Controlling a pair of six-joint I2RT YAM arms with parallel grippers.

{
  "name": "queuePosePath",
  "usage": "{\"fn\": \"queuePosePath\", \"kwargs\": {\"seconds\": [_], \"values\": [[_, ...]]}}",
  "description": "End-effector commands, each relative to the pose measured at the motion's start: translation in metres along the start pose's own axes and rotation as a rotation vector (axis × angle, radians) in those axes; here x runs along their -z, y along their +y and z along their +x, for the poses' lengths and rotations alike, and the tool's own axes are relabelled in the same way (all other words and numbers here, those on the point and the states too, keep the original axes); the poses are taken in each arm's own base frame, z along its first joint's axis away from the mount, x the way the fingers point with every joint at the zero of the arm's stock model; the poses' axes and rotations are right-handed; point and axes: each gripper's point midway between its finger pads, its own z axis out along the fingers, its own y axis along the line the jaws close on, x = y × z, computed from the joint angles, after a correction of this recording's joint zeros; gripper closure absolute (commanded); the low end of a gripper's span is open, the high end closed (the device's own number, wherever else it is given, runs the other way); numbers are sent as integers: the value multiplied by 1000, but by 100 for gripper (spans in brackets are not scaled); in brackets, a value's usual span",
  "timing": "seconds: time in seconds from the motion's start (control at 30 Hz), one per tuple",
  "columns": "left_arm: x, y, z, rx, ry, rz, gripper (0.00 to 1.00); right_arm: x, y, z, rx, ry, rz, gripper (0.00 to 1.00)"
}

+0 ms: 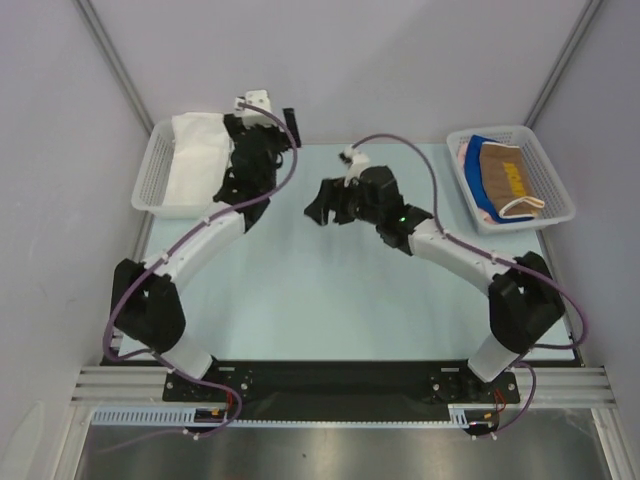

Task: Fold and stack the towels
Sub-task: Neatly place the folded towel into the bin, then grab crumpled towel

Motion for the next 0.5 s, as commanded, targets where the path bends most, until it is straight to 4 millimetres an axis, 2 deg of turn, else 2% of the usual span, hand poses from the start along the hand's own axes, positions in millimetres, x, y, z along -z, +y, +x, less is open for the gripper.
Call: {"fn": "queuePosePath", "kwargs": {"seconds": [0.0,0.03,0.07,0.1,0.13,0.17,0.2,0.23,0.27,0.3,0.33,0.4,0.43,0.47], "values": [[57,-35,14,-7,187,18,0,59,-49,-81,17,-140,296,19],[69,-51,7,-8,209,60,1,85,-71,-115,-7,-215,372,18],[95,-75,22,-49,289,133,0,101,-95,-118,-37,-207,468,17],[108,-84,26,-34,323,161,0,115,-110,-128,-53,-218,520,17],[122,-87,22,-12,345,181,0,140,-147,-140,-92,-242,617,17],[143,-97,34,-18,420,247,0,159,-164,-150,-115,-256,692,18],[154,-98,34,21,453,268,0,174,-183,-155,-135,-273,746,17],[165,-94,42,29,491,276,0,188,-198,-160,-152,-290,791,17],[182,-89,38,57,529,313,0,213,-231,-165,-196,-315,878,17],[191,-83,42,49,553,318,0,225,-244,-169,-212,-326,913,17],[203,-71,54,5,614,307,0,227,-267,-164,-237,-312,955,18],[217,-63,59,-26,660,328,0,261,-306,-173,-285,-351,1066,18],[221,-57,66,-60,684,319,0,265,-322,-172,-304,-349,1088,18],[229,-44,74,-105,727,292,0,269,-353,-155,-353,-300,1137,19]]}}
